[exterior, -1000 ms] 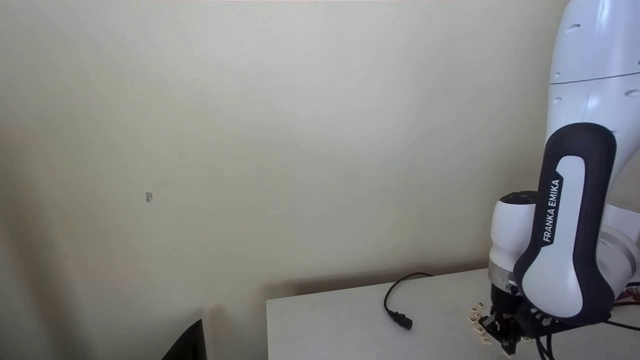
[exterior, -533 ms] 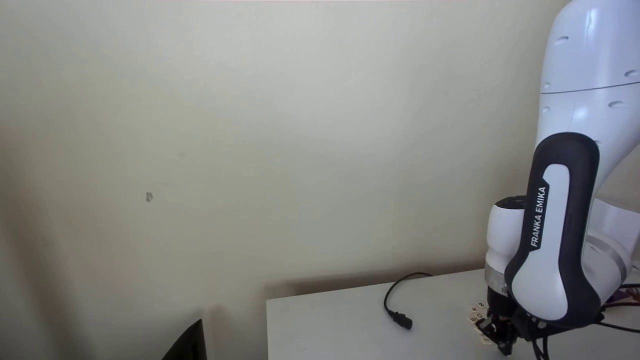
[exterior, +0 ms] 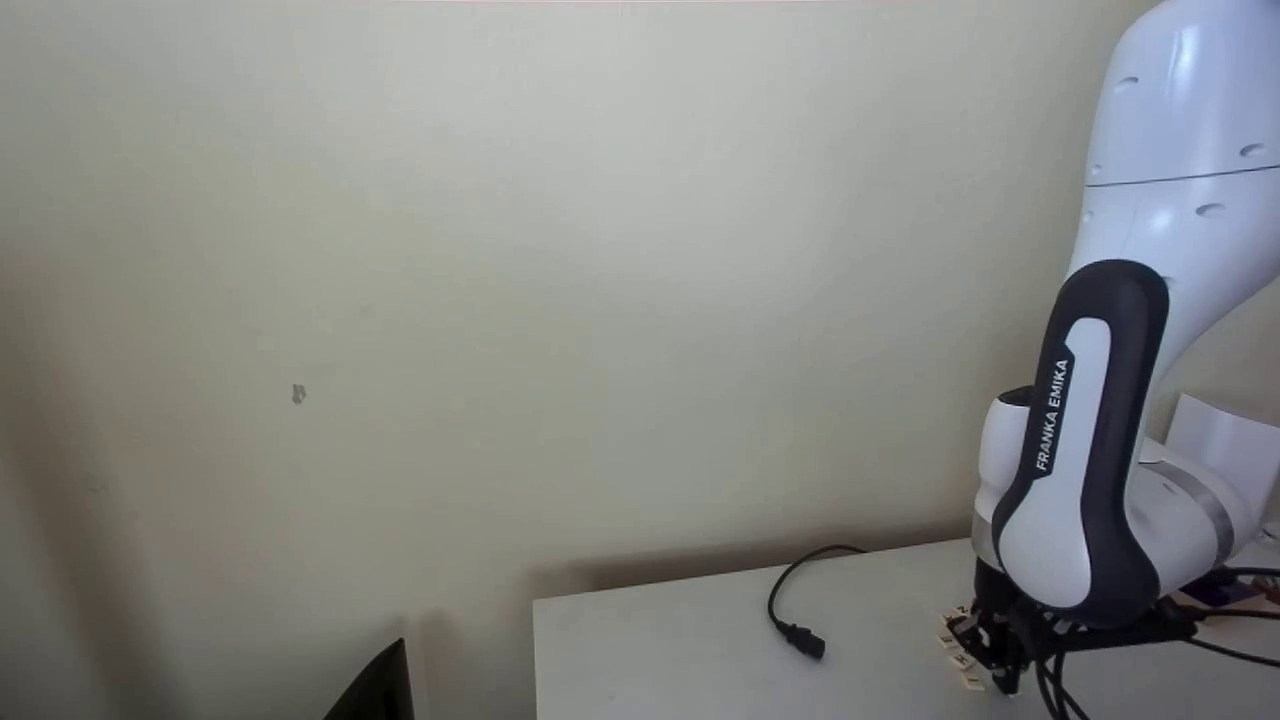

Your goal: Spell the word 'Line'.

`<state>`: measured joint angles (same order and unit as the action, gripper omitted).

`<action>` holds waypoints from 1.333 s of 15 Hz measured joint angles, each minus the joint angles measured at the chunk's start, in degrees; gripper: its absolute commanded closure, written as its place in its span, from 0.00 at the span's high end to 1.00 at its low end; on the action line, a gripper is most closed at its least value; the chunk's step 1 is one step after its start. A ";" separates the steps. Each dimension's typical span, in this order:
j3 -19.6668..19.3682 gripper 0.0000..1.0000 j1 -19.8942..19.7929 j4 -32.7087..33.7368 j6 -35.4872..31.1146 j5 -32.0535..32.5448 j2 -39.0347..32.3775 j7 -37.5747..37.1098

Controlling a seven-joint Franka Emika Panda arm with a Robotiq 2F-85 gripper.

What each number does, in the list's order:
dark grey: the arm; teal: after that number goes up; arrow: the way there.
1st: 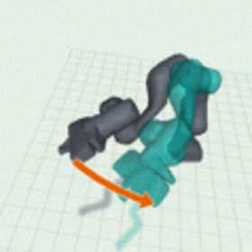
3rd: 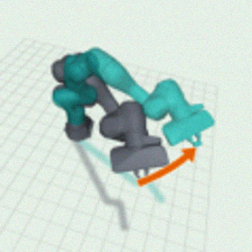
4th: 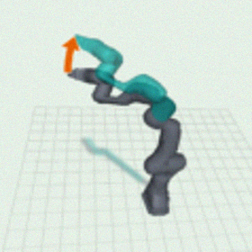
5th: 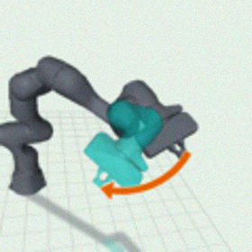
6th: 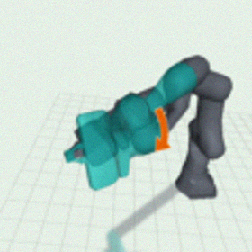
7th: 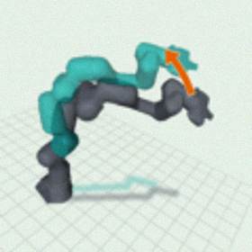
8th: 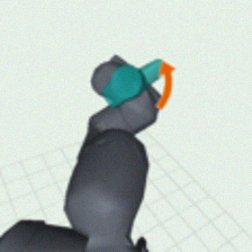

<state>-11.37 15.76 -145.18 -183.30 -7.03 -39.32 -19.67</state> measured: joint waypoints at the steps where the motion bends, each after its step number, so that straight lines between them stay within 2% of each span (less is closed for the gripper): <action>1: 0.51 0.00 -1.18 0.27 0.00 -0.53 0.00 -0.02; 8: 3.14 0.00 -8.24 1.81 0.01 -3.90 -0.06 -0.37; 20: 4.46 0.00 -15.44 3.96 1.93 -9.44 -0.08 -3.65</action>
<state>-6.92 0.33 -141.22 -181.37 -16.47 -39.39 -23.32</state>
